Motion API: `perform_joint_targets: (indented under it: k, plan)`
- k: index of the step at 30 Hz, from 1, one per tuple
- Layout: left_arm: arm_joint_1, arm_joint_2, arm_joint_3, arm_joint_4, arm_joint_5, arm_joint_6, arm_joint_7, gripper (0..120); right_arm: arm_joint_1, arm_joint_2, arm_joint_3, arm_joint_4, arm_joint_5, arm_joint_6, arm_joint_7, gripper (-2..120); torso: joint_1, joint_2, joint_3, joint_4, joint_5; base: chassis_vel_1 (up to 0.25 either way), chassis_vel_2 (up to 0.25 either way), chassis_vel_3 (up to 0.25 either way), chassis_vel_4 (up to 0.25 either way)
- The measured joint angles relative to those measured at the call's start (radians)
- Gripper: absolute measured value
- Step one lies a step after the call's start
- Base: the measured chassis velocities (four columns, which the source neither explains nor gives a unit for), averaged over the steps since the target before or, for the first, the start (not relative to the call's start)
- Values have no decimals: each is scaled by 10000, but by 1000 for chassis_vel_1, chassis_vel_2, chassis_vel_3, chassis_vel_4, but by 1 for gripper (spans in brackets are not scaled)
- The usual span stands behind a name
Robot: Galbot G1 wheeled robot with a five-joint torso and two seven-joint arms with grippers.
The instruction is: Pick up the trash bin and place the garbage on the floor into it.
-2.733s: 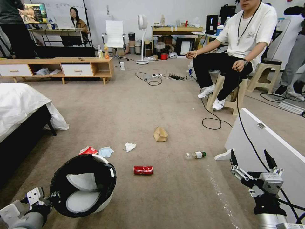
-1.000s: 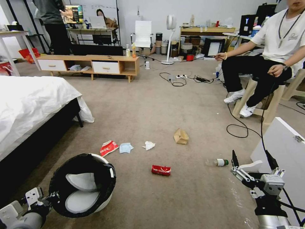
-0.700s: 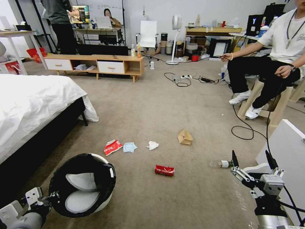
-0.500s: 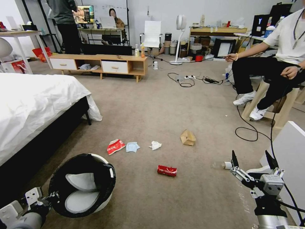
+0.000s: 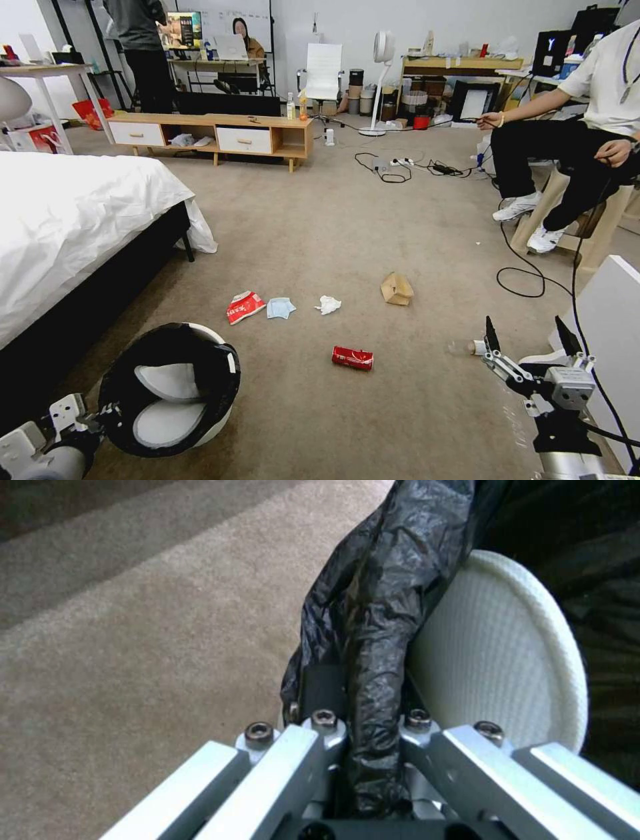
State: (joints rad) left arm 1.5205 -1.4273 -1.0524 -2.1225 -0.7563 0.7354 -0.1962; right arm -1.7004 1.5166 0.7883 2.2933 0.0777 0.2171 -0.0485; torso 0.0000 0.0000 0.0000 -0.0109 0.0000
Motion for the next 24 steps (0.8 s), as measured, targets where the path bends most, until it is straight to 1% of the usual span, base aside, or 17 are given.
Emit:
perform_joint_targets:
  k: [15,18,21,24]
  plan:
    - [-15,5,-68,36,5,0,10,2,7,1,62,-75,152,157,-307,100,-1,0,-1,0,0,0,0,0,0]
    - [-12,-1,-66,40,28,0,12,2,8,-4,67,-75,173,160,-309,100,-1,0,-1,0,1,-69,73,51,-59]
    - [-6,-6,-63,40,38,0,26,2,3,-6,68,-75,176,167,-310,100,-1,0,0,0,0,-98,125,143,-137]
    - [-2,-15,-61,40,44,-1,31,2,2,-6,66,-81,175,185,-311,100,-1,1,0,0,0,-190,179,178,-158]
